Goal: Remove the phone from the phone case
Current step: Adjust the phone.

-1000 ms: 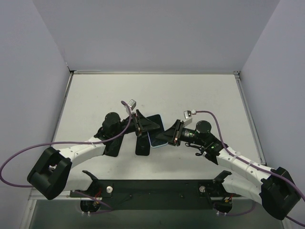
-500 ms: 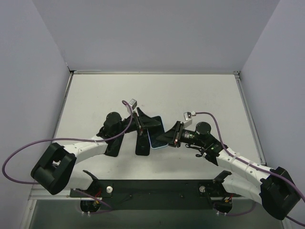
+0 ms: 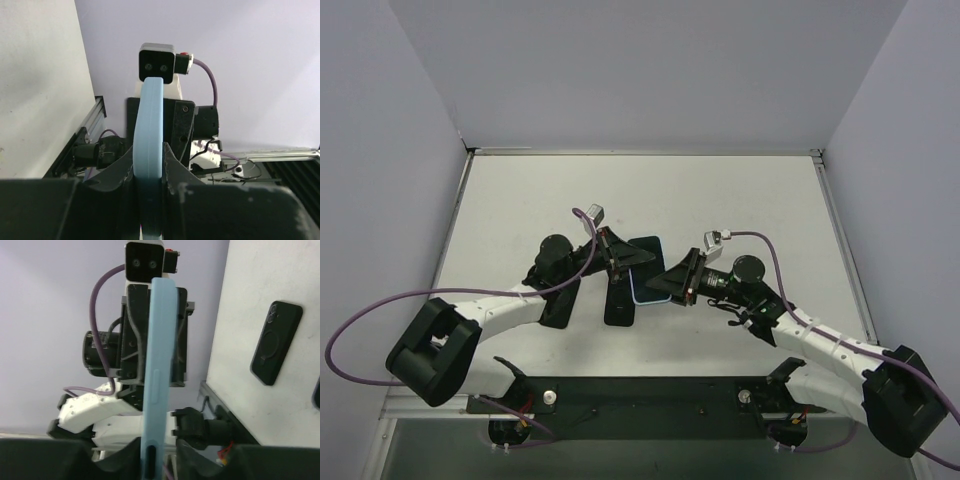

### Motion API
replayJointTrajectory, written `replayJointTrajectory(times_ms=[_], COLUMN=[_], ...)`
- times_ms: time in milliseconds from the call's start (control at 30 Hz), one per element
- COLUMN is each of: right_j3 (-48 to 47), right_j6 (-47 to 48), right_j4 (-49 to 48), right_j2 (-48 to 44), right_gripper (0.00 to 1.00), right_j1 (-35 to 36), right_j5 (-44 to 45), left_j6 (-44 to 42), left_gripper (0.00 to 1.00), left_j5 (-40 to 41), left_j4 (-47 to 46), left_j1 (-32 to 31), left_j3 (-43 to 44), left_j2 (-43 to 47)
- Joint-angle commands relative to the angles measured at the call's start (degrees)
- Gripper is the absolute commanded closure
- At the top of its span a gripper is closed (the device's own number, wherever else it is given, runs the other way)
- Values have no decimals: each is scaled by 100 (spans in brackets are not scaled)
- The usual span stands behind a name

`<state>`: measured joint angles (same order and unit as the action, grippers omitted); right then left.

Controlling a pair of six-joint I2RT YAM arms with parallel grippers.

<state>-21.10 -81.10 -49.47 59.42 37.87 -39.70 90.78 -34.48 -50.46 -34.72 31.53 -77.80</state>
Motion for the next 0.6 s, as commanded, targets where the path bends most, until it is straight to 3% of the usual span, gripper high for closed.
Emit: replayJointTrajectory(times_ms=[0,67,167,333,500,567], right_j3=[-244,-657,-860,-747,-632,-649], right_j6=[786,1402,1562,1256,728,579], right_j4=[1594,2883,3356,3094,1891,1486], right_j2=[-244,-500,-852,-1125,-730,-608], right_gripper=[57,41,34,41,43,48], right_j1=[37,28,-147,-210,-192,-183], right_j5=[49,443,481,420,183,174], left_j6=[335,344,247,124,89,124], left_gripper=[100,100,100,100,100,100], left_j5=[126,143,152,47,-6,-15], left_j4=[-676,-536,-158,220,317,291], left_j1=[97,246,448,668,756,756], left_j3=[284,266,257,354,459,468], left_j2=[186,282,485,669,687,696])
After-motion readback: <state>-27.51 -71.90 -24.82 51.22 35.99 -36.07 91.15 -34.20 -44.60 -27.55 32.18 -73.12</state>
